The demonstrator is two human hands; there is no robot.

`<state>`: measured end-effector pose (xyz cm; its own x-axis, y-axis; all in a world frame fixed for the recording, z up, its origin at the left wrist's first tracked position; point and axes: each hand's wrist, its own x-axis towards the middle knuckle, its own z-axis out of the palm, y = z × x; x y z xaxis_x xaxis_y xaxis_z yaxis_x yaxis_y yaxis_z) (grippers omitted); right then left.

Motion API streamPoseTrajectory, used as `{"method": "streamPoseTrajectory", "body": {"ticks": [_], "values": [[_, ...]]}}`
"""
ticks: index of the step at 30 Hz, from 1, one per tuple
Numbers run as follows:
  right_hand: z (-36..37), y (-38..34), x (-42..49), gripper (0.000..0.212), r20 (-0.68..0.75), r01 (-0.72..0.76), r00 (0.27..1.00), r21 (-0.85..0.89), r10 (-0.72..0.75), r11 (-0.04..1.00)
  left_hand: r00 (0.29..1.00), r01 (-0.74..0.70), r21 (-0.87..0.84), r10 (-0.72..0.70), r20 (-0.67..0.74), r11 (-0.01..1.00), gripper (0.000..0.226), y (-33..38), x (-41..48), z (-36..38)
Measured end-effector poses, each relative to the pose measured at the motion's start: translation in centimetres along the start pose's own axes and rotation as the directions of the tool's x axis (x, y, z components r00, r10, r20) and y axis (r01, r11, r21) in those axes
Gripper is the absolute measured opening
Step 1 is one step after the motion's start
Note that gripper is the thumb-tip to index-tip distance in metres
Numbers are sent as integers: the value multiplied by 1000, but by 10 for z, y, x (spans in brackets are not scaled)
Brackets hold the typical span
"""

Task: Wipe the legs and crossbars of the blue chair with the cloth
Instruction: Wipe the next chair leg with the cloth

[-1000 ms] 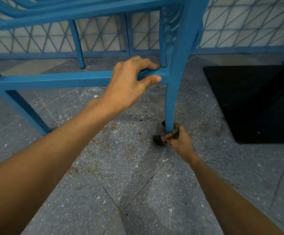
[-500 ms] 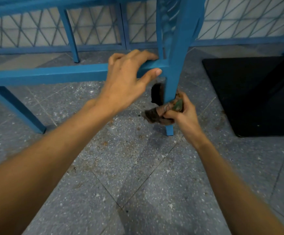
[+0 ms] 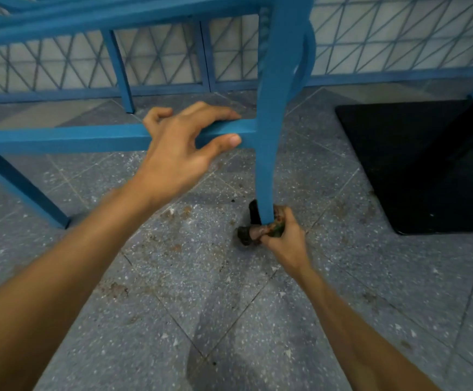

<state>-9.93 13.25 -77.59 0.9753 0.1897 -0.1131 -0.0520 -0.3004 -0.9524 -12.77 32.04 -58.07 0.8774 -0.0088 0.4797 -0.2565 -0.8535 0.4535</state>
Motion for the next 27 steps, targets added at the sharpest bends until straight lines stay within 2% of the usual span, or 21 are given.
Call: {"method": "streamPoseTrajectory", "body": {"ticks": [3, 7, 12, 14, 17, 19, 23, 25, 27], "values": [[26, -4, -21, 49, -62, 35, 997, -128, -44, 991, 999, 5, 10, -5, 42, 1000, 32, -20, -14, -24], [57, -39, -45, 51, 13, 126, 992, -118, -125, 985, 999, 16, 69, -18, 28, 997, 32, -47, -35, -56], [89, -133, -41, 72, -48, 354, 935, 141, -351, 924, 974, 185, 144, -163, -157, 972, 34, -44, -63, -59], [97, -145, -43, 76, -73, 387, 922, 230, -381, 893, 929, 269, 110, -227, -293, 957, 37, -35, -76, -58], [103, -126, -49, 79, -65, 407, 913, 214, -403, 888, 801, 424, -98, -423, -424, 900, 36, -23, -99, -49], [107, -104, -50, 79, -45, 386, 922, 168, -384, 907, 747, 514, -191, -546, -380, 836, 30, -19, -108, -38], [114, -57, -44, 82, 59, 256, 963, 93, -262, 962, 705, 612, -261, -665, -247, 746, 25, -14, -111, -16], [111, -42, -43, 71, 163, 115, 976, 187, -146, 976, 681, 645, -286, -703, -206, 709, 24, -14, -108, -12], [110, -31, -37, 65, 163, 53, 983, 204, -87, 978, 668, 671, -293, -727, -159, 681, 23, -13, -105, -10]]}}
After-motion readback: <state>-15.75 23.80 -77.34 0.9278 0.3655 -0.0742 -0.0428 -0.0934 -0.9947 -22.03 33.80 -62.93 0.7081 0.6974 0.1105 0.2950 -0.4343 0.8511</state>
